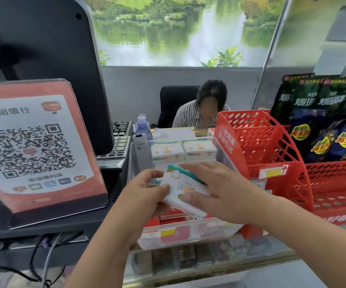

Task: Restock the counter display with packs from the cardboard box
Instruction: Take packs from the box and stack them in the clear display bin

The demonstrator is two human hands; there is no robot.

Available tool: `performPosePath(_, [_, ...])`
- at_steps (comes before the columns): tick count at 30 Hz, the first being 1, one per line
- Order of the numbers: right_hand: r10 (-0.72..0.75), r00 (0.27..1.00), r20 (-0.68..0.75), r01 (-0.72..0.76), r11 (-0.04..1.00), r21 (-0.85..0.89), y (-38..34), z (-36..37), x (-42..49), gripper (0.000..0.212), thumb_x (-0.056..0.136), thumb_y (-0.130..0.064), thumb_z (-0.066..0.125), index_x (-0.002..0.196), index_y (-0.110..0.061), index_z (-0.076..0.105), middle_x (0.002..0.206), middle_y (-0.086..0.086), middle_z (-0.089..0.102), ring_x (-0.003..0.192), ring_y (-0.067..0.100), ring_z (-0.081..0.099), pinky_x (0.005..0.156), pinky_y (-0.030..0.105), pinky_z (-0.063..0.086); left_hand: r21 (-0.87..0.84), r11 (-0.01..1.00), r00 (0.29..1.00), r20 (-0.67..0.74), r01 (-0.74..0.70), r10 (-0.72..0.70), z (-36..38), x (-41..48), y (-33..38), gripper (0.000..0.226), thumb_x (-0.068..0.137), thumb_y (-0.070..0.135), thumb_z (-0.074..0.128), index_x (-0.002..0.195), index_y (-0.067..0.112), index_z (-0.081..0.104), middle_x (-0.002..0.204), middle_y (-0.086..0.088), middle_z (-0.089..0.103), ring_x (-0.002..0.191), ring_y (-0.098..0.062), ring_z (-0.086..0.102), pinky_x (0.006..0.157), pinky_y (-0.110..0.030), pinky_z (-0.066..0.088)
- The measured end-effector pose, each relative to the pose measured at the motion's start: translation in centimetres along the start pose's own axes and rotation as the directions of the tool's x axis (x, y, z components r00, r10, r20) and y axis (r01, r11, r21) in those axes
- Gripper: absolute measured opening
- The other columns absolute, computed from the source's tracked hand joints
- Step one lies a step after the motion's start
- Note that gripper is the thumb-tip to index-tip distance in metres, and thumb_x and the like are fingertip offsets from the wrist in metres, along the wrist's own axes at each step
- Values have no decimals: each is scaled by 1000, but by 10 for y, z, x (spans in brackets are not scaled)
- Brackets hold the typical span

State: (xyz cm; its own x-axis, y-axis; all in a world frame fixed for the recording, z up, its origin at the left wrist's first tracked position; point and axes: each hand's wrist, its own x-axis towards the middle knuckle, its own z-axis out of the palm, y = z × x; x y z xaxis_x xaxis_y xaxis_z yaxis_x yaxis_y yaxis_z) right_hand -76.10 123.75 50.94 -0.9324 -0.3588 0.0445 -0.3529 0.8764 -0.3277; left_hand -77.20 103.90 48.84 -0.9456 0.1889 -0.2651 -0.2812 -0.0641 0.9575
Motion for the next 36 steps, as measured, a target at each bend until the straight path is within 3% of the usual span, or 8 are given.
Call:
performPosePath(4, [176, 974, 141, -213, 923, 322, -3, 1, 18, 70, 92, -46, 61, 150, -48, 21, 122, -17, 57, 89, 4, 67, 72, 25, 59, 12, 1000, 1000, -2, 0, 0, 7, 7, 8, 17, 98, 9, 52, 105, 12, 67, 94, -12, 75, 78, -21, 73, 63, -34, 58])
performPosePath(10, [319, 932, 169, -345, 650, 677, 10, 0, 31, 59, 86, -28, 76, 136, -37, 45, 105, -3, 72, 81, 14, 75, 74, 38, 62, -28, 998, 996, -83, -48, 46, 11, 14, 10, 15, 97, 17, 56, 111, 18, 62, 102, -7, 73, 87, -20, 73, 72, -39, 60])
performPosePath(16, [307, 939, 154, -312, 577, 755, 17, -4, 43, 37, 86, -16, 75, 120, -27, 64, 105, 1, 74, 87, 18, 74, 81, 42, 61, -46, 999, 1000, 15, 23, -22, 19, 15, 6, 19, 95, 7, 57, 110, 13, 66, 94, -11, 76, 78, -21, 72, 68, -36, 61])
performPosePath(21, [28, 999, -37, -22, 987, 159, 4, -8, 37, 71, 85, -54, 65, 147, -38, 35, 141, -13, 48, 124, 6, 47, 100, 23, 37, -113, 993, 995, -96, 13, -24, 27, 26, 9, 11, 91, 3, 58, 95, 2, 68, 77, -11, 74, 65, -18, 70, 63, -33, 60])
performPosePath(25, [-87, 993, -85, 66, 972, -225, 5, 0, 55, 76, 85, -54, 59, 149, -34, 23, 136, -5, 47, 128, 22, 43, 105, 45, 30, -149, 989, 988, -155, -10, -13, 29, 38, 16, 13, 92, 6, 58, 97, -2, 67, 74, -12, 72, 62, -18, 69, 57, -30, 58])
performPosePath(30, [-117, 993, -16, 106, 944, -311, 26, -2, 108, 80, 82, -31, 68, 149, -30, 24, 138, -1, 49, 127, 24, 45, 106, 45, 39, 281, 957, 955, -261, -68, 144, 18, 52, 21, 5, 90, 25, 66, 86, 28, 66, 86, 6, 69, 82, -17, 67, 86, -46, 56])
performPosePath(33, [-127, 992, 24, 127, 923, -364, 35, -2, 145, 84, 80, -22, 68, 151, -30, 23, 140, -2, 47, 129, 24, 43, 109, 44, 36, 534, 843, 941, -246, -68, 232, 9, 54, 22, 39, 89, 34, 65, 127, 26, 60, 114, 7, 65, 105, -16, 63, 93, -43, 52])
performPosePath(36, [-125, 991, 44, 132, 930, -342, 35, -4, 174, 80, 81, -20, 68, 149, -32, 28, 144, -1, 45, 133, 25, 41, 110, 47, 34, 609, 790, 939, -224, -73, 260, 3, 53, 19, 47, 88, 36, 65, 134, 26, 56, 124, 7, 62, 112, -11, 59, 95, -36, 50])
